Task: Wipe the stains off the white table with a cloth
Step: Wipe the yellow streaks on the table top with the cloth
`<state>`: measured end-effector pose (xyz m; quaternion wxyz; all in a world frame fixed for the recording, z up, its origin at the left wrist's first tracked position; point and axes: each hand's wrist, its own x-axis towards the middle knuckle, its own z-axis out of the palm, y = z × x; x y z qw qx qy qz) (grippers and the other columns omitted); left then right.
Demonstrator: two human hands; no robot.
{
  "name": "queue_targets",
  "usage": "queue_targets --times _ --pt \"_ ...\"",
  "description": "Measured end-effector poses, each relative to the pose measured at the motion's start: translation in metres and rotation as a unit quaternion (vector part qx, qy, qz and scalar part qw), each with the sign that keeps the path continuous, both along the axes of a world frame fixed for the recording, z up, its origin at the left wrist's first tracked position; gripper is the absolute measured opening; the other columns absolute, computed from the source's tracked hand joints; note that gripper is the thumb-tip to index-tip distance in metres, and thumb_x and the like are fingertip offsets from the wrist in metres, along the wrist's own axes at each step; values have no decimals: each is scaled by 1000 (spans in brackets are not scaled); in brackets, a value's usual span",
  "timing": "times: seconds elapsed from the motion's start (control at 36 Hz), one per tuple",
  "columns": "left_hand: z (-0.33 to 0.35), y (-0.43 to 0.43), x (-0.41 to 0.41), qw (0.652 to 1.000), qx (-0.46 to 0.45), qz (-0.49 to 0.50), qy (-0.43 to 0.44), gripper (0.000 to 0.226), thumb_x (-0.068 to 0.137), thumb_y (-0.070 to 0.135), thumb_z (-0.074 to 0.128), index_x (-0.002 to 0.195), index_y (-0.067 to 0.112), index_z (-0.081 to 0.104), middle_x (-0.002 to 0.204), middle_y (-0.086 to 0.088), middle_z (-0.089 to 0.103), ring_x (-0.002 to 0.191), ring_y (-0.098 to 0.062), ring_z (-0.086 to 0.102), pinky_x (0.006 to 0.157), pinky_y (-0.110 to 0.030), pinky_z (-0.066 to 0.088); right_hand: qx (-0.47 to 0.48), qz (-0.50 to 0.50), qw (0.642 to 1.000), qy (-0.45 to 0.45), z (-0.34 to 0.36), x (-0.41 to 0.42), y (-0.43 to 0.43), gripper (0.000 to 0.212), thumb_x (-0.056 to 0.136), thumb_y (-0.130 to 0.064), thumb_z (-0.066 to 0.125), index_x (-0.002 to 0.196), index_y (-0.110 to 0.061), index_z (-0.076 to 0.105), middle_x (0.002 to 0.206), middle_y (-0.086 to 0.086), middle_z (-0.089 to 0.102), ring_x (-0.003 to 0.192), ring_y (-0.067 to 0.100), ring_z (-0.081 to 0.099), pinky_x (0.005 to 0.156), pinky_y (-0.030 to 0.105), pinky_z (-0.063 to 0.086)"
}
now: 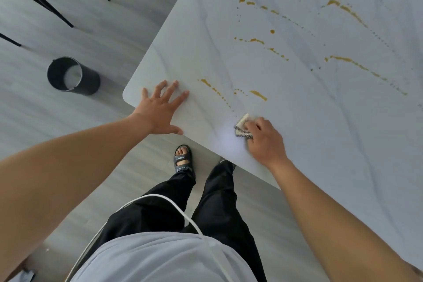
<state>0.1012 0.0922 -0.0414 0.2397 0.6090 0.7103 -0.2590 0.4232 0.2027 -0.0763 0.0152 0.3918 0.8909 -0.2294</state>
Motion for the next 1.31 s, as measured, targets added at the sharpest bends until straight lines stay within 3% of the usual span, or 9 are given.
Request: queue_targets --times 0.19,0.33,0.42,0.56,0.67,0.81,1.17,1.25,1.31 --pt "-6 -1 -4 1000 -1 0 -8 124 72 93 50 157 39 -23 167 -4 -25 155 -35 -12 116 -72 19 -25 -198 980 -13 1 -3 0 31 80 -4 53 109 -12 62 108 8 54 99 31 52 64 34 44" --pt "-9 -2 -5 1000 -6 -1 -8 125 72 93 49 157 39 -24 167 -4 -27 155 -36 -14 116 -73 19 -30 33 999 0 5 2 -23 36 77 -23 39 103 -15 62 98 4 56 84 28 55 53 33 48" --pt "-10 -2 -5 1000 -7 2 -14 125 72 93 50 157 39 -24 167 -3 -27 155 -36 -14 116 -73 19 -36 96 995 -23 7 5 -9 40 77 -28 37 106 -16 62 104 4 57 91 29 58 55 33 48" --pt "-11 -2 -5 1000 -8 5 -17 125 72 93 51 156 39 -25 166 -3 -28 154 -36 -16 116 -74 18 -32 -135 990 -22 2 4 8 33 81 -11 48 110 -14 62 113 5 54 102 29 52 70 32 40" --pt "-11 -2 -6 1000 -9 7 -22 126 72 92 52 157 39 -24 166 -3 -28 154 -36 -16 116 -75 17 -38 -80 996 -2 3 8 -21 44 78 -25 33 108 -16 63 104 2 54 95 25 52 65 35 49" --pt "-11 -2 -7 1000 -8 9 -25 126 72 92 52 157 39 -24 166 -3 -29 154 -36 -17 116 -75 16 -47 -29 998 11 6 19 -58 39 78 -21 38 107 -17 64 99 1 54 87 23 51 55 35 50" --pt "-7 -2 -6 999 -12 12 -30 125 72 93 51 156 40 -24 166 -3 -31 154 -35 -18 115 -75 16 -179 -59 982 -29 19 13 -90 33 76 1 49 97 -20 62 94 -7 47 81 18 48 69 36 48" --pt "-4 -2 -7 999 -11 11 -34 125 71 94 50 157 40 -24 166 -3 -30 155 -35 -16 115 -75 17 -328 -212 920 21 38 -3 -84 44 81 7 48 95 -30 67 97 -6 61 78 10 60 68 25 47" --pt "-1 -2 -9 999 -10 11 -37 124 72 93 51 157 40 -23 167 -3 -27 155 -34 -15 115 -73 19 -484 -410 756 161 54 -14 -79 43 84 13 48 104 -18 70 103 8 67 71 13 64 58 24 50"
